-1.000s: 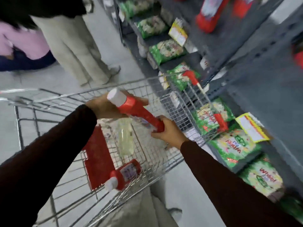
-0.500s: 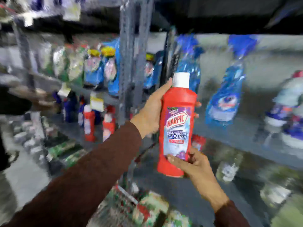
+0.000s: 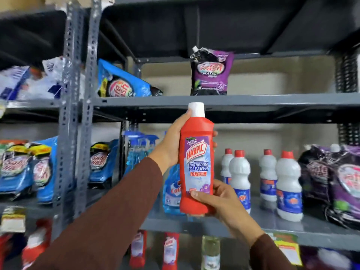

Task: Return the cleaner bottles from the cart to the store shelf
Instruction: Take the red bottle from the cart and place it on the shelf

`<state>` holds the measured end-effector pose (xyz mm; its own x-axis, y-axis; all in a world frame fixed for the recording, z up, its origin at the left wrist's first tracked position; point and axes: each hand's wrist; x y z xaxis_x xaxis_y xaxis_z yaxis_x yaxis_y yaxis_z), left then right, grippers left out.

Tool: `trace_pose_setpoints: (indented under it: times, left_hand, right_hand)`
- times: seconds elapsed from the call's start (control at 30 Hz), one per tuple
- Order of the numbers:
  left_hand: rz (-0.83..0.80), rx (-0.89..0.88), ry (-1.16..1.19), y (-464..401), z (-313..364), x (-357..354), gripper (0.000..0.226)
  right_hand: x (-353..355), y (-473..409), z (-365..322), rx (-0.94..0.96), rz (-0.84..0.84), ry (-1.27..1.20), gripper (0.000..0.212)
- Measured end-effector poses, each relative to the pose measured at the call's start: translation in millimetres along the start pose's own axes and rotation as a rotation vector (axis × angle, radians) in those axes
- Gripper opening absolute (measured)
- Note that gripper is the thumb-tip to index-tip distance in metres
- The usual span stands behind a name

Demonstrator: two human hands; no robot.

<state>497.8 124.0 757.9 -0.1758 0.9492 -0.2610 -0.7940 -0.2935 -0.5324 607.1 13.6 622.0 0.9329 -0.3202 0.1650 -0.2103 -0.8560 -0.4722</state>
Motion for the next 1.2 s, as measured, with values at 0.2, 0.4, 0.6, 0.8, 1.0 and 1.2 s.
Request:
trace_pose_setpoints:
  times: [0.2, 0.4, 0.6, 0.8, 1.0, 1.2]
  left_hand:
    - [0.072, 0.037, -0.063, 39, -31, 30, 0.047]
    - [0.201, 0.171, -0.105, 145, -90, 106, 0.051]
    - [0.592, 0.206, -0.337, 246, -153, 186, 0.033]
    - [1.060, 0.031, -0.259, 288, -233, 255, 0.027]
    - [1.073, 0.093, -0.321, 324, -272, 292, 0.022]
    - [0.615, 0.653, -1.449, 420, -342, 309, 0.076]
  right_hand:
    - [-16, 10, 46, -0.022, -0.100, 0.001, 0.044]
    - [-89, 44, 141, -0.134, -0.334, 0.028, 0.048]
    - [-176, 58, 245, -0.376, -0.384, -0.013, 0.047]
    - [-238, 25, 333, -0.496, -0.251, 0.039, 0.041]
    - [-278, -10, 391, -0.534, -0.107, 0.129, 0.035]
    - [-281, -45, 415, -0.492, -0.152, 0.369, 0.050]
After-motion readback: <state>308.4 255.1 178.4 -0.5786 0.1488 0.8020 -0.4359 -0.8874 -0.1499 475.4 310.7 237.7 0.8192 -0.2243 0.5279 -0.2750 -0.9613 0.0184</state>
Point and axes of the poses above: each hand's wrist, its own y-axis away from the middle knuckle, its own x-axis out of the back of the hand, z = x × y, and after that the axes turned 14 degrees about y, right-handed
